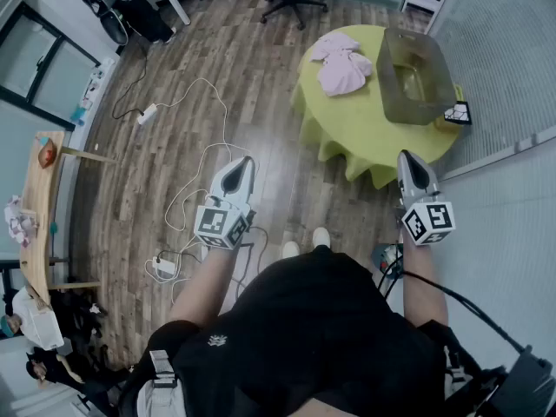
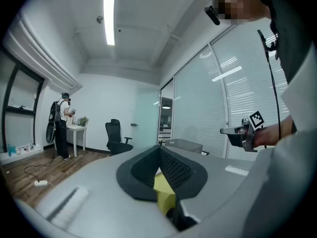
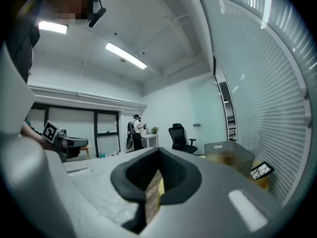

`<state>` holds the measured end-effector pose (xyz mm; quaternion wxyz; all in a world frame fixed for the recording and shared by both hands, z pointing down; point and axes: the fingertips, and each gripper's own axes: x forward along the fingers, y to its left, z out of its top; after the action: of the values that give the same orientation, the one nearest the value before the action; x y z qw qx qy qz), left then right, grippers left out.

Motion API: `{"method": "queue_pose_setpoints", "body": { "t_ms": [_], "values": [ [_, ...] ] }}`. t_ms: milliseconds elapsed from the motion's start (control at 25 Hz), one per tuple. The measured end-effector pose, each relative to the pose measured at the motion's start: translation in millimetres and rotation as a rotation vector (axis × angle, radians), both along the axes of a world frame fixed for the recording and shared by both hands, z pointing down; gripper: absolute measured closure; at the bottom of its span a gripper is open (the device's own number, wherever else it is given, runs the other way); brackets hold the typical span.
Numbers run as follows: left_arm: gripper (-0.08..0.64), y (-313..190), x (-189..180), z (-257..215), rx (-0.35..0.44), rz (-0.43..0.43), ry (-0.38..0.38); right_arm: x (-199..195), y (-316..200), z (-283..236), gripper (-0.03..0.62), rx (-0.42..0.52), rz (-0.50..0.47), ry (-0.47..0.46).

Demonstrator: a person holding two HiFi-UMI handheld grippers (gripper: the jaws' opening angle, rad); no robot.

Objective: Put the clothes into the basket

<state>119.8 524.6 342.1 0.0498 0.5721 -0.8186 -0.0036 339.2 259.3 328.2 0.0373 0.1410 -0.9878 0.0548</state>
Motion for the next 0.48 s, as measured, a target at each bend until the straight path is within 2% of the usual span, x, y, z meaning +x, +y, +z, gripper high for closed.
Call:
{"method": "queue_pose_setpoints", "body": {
  "t_ms": [480],
  "values": [
    [0.554,-47.8,-7.1,-17.3,-0.001,-0.004,-0.046,-0.6,-28.8,7.3,0.591,-0.002,0.013,-0.008]
  ]
}}
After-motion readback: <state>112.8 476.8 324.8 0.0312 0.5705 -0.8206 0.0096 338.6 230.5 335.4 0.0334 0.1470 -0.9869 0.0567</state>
